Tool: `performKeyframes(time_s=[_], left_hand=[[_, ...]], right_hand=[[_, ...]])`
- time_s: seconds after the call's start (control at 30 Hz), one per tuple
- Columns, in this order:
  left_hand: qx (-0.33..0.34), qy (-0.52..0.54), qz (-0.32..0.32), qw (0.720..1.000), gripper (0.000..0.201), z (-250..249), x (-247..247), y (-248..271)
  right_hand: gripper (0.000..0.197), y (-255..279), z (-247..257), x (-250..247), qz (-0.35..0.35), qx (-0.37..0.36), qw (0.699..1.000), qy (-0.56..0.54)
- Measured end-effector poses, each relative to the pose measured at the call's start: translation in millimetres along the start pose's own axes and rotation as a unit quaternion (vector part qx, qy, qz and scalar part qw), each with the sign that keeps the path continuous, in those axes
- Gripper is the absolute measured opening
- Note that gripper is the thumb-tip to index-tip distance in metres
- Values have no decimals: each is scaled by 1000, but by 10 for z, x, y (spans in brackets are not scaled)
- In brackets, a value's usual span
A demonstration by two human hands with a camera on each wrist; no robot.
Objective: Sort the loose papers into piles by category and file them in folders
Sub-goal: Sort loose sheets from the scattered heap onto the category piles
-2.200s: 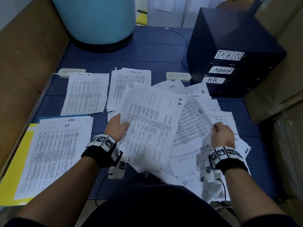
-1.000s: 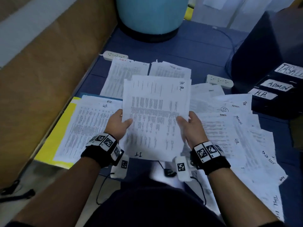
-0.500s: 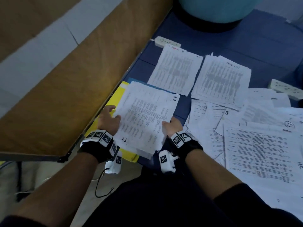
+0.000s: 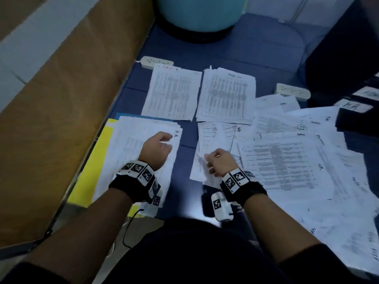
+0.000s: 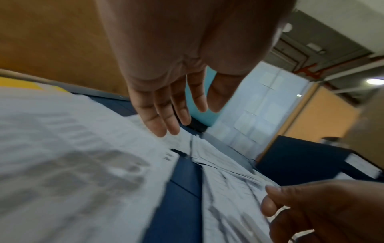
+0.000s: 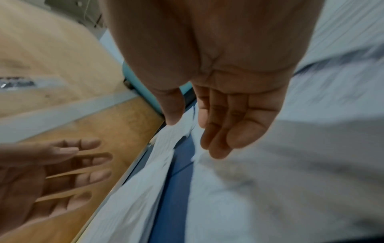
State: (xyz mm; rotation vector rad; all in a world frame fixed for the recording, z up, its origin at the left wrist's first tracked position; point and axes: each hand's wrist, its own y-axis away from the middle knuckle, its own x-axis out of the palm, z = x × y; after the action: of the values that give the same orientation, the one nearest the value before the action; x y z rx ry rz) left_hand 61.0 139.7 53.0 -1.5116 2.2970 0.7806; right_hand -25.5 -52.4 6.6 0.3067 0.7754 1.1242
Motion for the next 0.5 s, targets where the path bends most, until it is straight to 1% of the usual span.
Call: performKeyframes(time_s=[0.07,0.17,0.27,0.33,0.37,0.43,0.47,0.5], left_hand=[[32,-4,49,998,27,-207,315,-64],[62,-4,119,991,24,-519,871,-103],[95,-49,191,976,29,-772,1412,-93],[102,-63,235,965,29,-901,1729,-88],[105,-70,251,960,29,-942,1877,-99],[112,-134,267,948,34,-1009,2114,-96],[112,-159,273,942,37,-1023,2209,-91],[110,-166,278,940,39,-1024,2294,-92]], right_hand=[[17,82,-172,-411,-34,15,999,-23],[22,228,-508,-1041,-104,37,994,-15],[25,354,-867,-1573,-163,74,984,-18],[26,392,-1116,-1875,-194,103,975,-6],[25,402,-1227,-2013,-208,113,971,2],[26,401,-1426,-2251,-231,137,963,20],[34,393,-1503,-2355,-238,153,959,26],[47,376,-1574,-2449,-244,167,955,34]])
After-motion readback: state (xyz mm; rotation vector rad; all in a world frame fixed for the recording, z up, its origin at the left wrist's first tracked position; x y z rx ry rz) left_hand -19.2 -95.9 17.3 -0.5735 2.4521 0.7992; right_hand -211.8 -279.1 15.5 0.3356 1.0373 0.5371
